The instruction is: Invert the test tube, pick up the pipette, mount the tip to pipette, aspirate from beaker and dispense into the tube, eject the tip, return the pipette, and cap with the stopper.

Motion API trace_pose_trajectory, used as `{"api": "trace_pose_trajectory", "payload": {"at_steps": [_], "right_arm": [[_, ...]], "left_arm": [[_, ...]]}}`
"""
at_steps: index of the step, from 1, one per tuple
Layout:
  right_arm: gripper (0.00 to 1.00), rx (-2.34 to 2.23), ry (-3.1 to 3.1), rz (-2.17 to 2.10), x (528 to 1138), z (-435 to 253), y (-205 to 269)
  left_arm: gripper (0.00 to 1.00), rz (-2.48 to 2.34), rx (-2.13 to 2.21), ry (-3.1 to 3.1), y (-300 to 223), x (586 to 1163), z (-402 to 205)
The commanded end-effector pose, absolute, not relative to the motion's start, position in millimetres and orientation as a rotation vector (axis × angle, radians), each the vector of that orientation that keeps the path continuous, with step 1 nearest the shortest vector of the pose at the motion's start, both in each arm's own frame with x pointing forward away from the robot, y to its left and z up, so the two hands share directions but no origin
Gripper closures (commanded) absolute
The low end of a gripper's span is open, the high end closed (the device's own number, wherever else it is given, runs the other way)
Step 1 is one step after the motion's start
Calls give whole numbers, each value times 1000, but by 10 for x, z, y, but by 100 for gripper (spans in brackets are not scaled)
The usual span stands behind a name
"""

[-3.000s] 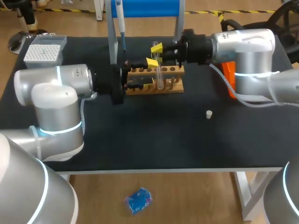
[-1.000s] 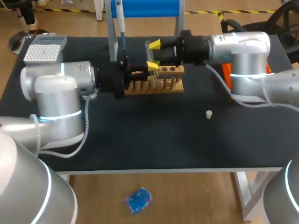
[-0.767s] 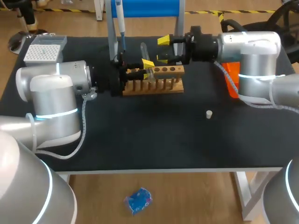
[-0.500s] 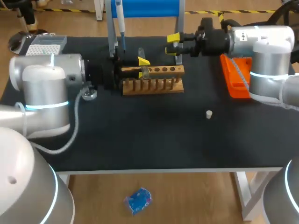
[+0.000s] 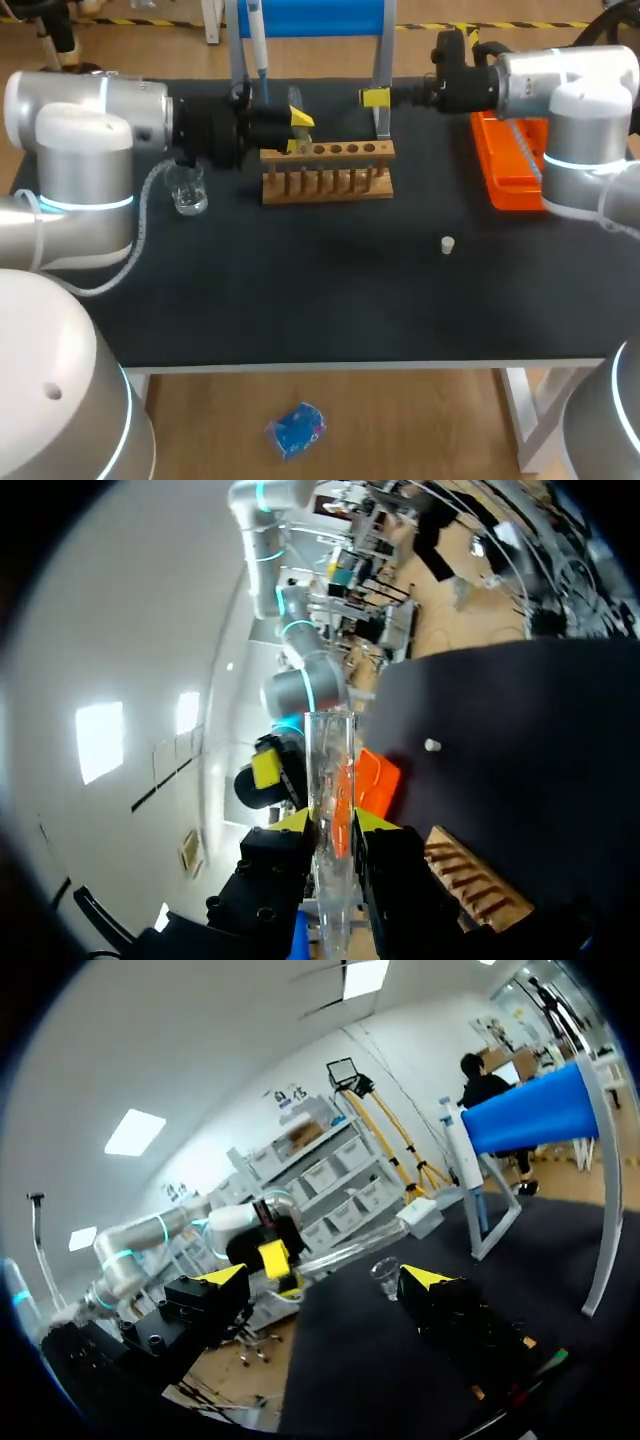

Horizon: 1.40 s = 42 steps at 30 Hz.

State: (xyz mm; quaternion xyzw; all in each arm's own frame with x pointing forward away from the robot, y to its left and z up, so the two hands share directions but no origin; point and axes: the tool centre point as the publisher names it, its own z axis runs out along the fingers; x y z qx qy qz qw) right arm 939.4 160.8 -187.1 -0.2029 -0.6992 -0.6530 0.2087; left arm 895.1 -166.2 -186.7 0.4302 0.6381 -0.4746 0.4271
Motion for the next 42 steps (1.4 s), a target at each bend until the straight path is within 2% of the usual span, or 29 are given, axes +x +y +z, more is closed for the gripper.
{"api": "trace_pose_trajectory", "payload": {"at_steps": [1,6,20,26,42], "right_arm": [[0,-329,-2268,-1860,9387,-1845,1513],[0,118,-2676,-1786,9356,-2006,1344],[0,118,-2676,-1786,9356,-2006,1344],[0,298,-2774,-1660,9449,-2258,1160],[0,307,-2828,-1572,9775,-2794,955]], "left_arm": [[100,-1412,844,1724,-1654,8938,-1738],[100,-1652,532,1915,-1691,8926,-1619],[100,-1614,553,1959,-1689,8921,-1635],[100,-1732,429,1991,-1813,9180,-1550],[100,-1859,315,2076,-2063,9628,-1733]]}}
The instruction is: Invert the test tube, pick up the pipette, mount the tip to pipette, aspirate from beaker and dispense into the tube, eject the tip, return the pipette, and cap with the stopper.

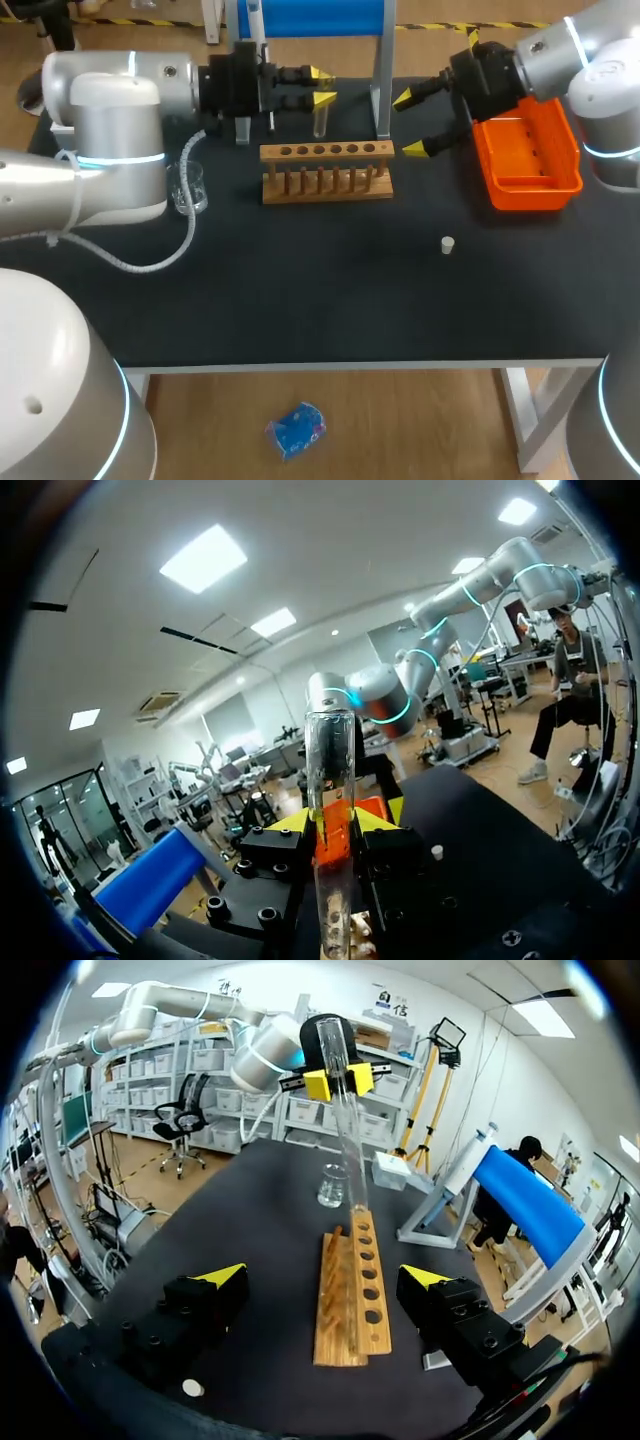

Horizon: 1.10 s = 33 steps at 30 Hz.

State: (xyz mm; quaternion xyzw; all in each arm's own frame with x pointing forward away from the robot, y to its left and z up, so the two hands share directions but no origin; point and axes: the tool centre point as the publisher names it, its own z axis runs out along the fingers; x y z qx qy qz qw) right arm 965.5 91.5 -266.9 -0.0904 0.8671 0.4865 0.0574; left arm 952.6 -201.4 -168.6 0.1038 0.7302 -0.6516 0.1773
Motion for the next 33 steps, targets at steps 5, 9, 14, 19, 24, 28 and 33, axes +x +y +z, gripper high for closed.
{"api": "trace_pose_trajectory", "payload": {"at_steps": [5,9,14,19,24,28,33], "right_arm": [[0,-286,2650,1448,9861,-2928,998],[0,-276,2665,1441,9942,-3016,1019],[0,-256,2688,1430,10003,-3101,1018],[0,-244,2719,1442,10073,-3207,1024],[0,-226,2750,1436,10115,-3297,1049],[0,-182,2776,1427,10167,-3380,1067],[0,-165,2792,1417,10179,-3435,1081]], "left_arm": [[100,-1889,312,2097,-2103,9678,-1790],[100,-1896,303,2119,-2128,9711,-1841],[100,-1906,294,2149,-2156,9746,-1877],[100,-1913,294,2156,-2179,9766,-1894],[100,-1920,290,2164,-2184,9772,-1914],[100,-1922,284,2171,-2184,9779,-1926],[100,-1924,284,2183,-2190,9795,-1933]]}}
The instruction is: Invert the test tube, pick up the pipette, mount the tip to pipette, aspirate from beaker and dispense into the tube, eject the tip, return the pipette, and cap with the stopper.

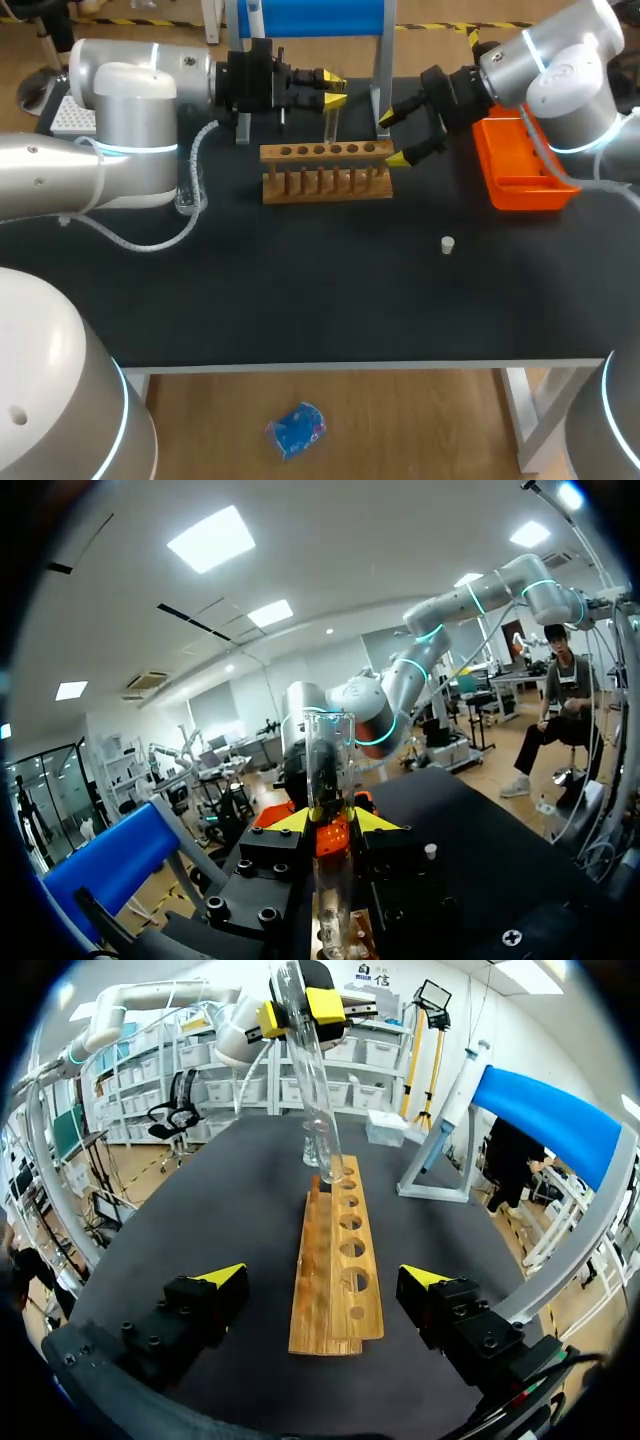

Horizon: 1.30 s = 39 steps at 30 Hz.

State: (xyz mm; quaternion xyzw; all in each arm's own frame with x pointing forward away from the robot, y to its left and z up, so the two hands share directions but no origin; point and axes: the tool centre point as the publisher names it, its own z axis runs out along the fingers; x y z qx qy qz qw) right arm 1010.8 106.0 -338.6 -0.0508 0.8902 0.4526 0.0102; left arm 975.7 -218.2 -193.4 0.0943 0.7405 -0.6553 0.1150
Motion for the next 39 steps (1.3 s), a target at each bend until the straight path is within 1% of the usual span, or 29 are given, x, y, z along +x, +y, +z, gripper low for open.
{"api": "trace_pose_trajectory", "payload": {"at_steps": [1,39], "right_arm": [[0,-161,2792,1419,10182,-3437,1079],[0,-158,2773,1407,10194,-3411,1059]], "left_arm": [[100,-1924,285,2185,-2192,9798,-1936],[100,-1963,247,2245,-2288,10024,-2201]]}}
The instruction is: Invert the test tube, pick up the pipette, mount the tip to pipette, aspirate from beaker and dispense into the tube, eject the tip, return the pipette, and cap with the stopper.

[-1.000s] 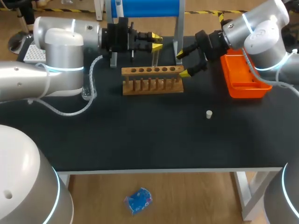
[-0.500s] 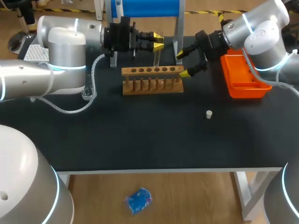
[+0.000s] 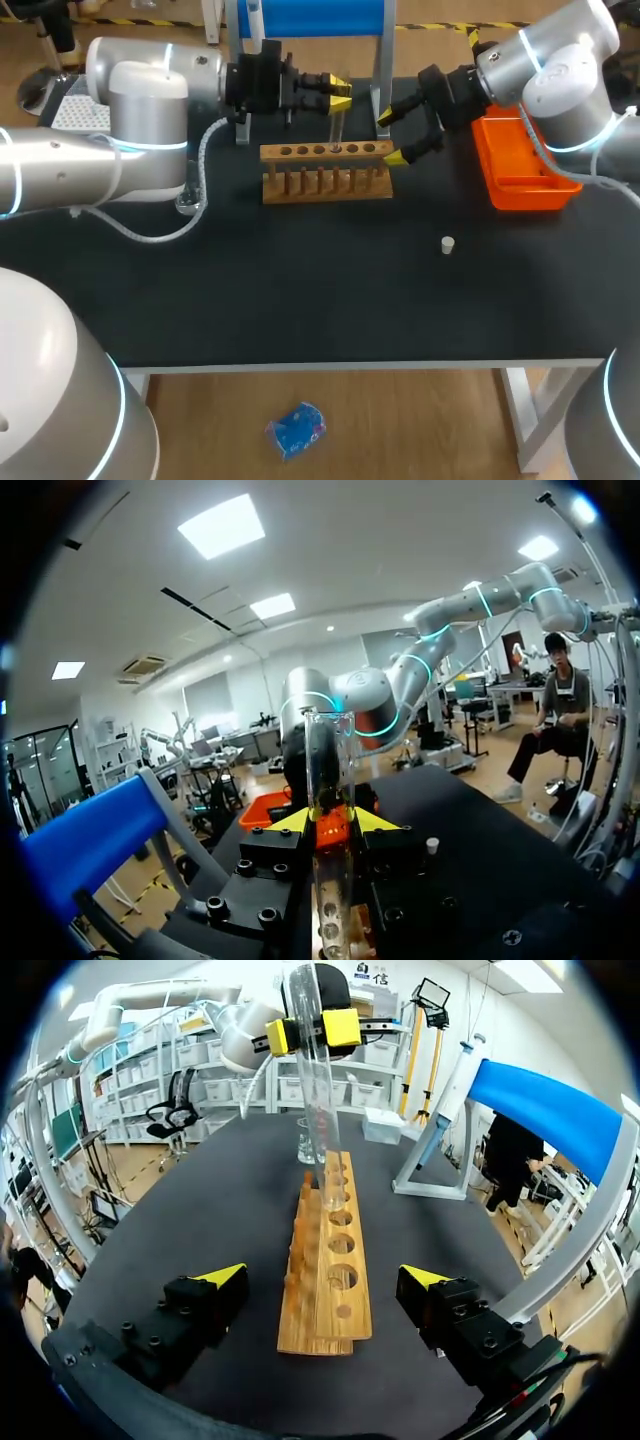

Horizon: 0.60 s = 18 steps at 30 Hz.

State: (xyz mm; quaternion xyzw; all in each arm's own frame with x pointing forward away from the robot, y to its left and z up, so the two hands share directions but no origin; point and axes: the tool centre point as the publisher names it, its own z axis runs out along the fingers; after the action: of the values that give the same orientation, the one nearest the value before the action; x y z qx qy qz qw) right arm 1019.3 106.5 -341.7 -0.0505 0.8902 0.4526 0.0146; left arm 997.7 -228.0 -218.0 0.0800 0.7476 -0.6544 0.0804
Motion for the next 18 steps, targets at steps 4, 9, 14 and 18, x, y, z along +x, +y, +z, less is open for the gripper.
{"api": "trace_pose_trajectory", "payload": {"at_steps": [4,9,14,18], "right_arm": [[0,-158,2773,1407,10194,-3411,1059],[0,-158,2773,1407,10194,-3411,1059],[0,-158,2773,1407,10194,-3411,1059],[0,-158,2773,1407,10194,-3411,1059]], "left_arm": [[100,-1967,244,2248,-2295,10036,-2216],[100,-1968,249,2249,-2306,10063,-2221],[100,-1962,249,2254,-2289,10089,-2240],[100,-1959,243,2257,-2278,10101,-2254]]}}
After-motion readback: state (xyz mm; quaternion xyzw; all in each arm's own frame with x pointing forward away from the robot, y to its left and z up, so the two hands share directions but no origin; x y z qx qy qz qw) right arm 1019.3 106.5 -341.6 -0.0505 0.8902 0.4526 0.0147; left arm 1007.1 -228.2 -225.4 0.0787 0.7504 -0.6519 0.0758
